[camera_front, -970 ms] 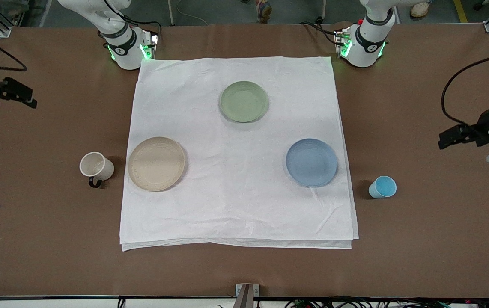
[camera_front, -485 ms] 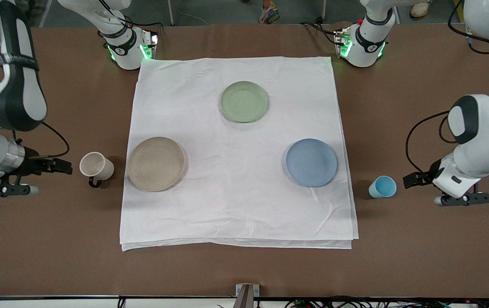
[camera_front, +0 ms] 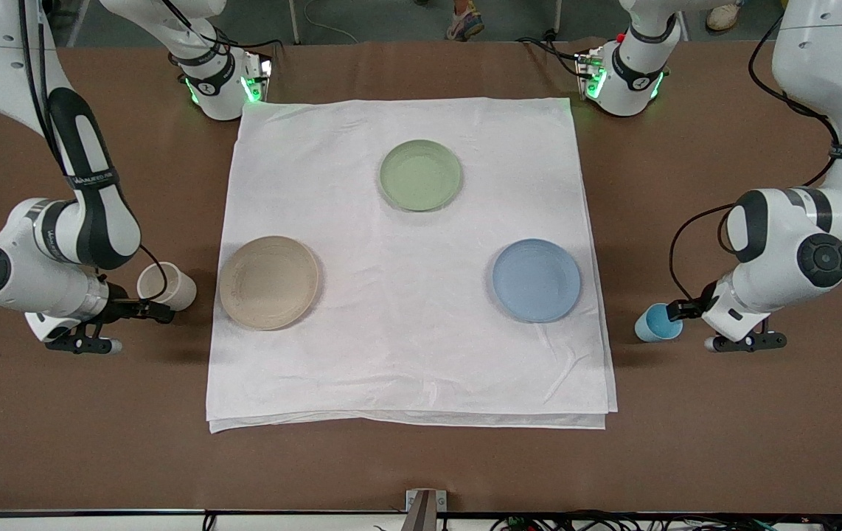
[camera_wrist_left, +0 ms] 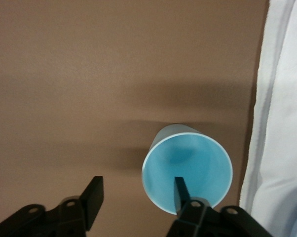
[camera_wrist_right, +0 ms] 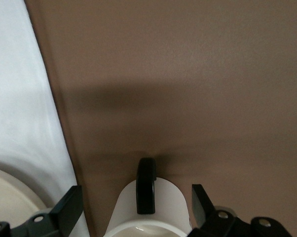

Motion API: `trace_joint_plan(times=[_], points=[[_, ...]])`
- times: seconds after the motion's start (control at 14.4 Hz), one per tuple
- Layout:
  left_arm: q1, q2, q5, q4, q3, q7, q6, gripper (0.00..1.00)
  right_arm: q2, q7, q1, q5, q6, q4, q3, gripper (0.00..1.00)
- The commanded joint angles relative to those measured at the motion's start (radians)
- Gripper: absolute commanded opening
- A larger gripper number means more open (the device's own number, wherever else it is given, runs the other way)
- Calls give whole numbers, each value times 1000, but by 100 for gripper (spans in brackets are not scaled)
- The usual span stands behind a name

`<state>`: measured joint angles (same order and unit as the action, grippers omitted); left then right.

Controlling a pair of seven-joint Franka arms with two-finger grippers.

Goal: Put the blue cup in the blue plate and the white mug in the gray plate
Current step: 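Grasp the white mug with the right gripper while the left gripper grasps the cup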

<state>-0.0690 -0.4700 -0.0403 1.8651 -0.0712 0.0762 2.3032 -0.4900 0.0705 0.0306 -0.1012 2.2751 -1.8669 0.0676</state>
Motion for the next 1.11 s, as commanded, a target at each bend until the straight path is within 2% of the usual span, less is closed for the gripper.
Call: trace_joint_plan(times=[0.0,0.07,0.21,0.28,0.35,0.55,0.62,0.69,0.76,0.83,1.04], points=[[3,-27,3,2,2,8,27,46,2,3,6,-17,12,-24,-6,82],[5,-36,3,0,2,8,32,41,-2,5,6,-17,11,-28,-8,74],[6,-44,7,-4,2,10,32,24,-4,6,2,-17,12,-38,-8,45],[9,-42,5,-9,2,8,30,11,-4,6,0,-17,6,-38,-8,20],[11,-38,5,-12,1,8,29,2,-2,6,0,-17,1,-37,-6,2],[18,14,5,-12,-9,10,10,0,8,3,-8,-14,-5,-18,-9,0],[32,43,5,-14,-10,26,-26,1,31,-8,-21,-15,-63,7,-12,0],[49,68,5,-14,-22,55,-75,1,54,-32,-43,-17,-179,68,-12,0],[57,94,5,-11,-47,112,-132,1,64,-122,-70,-17,-300,125,-14,0],[57,109,5,-9,-83,172,-167,1,85,-234,-108,-20,-360,147,-20,0],[57,129,5,29,-198,347,-186,0,125,-463,-254,-40,-355,109,-35,0]])
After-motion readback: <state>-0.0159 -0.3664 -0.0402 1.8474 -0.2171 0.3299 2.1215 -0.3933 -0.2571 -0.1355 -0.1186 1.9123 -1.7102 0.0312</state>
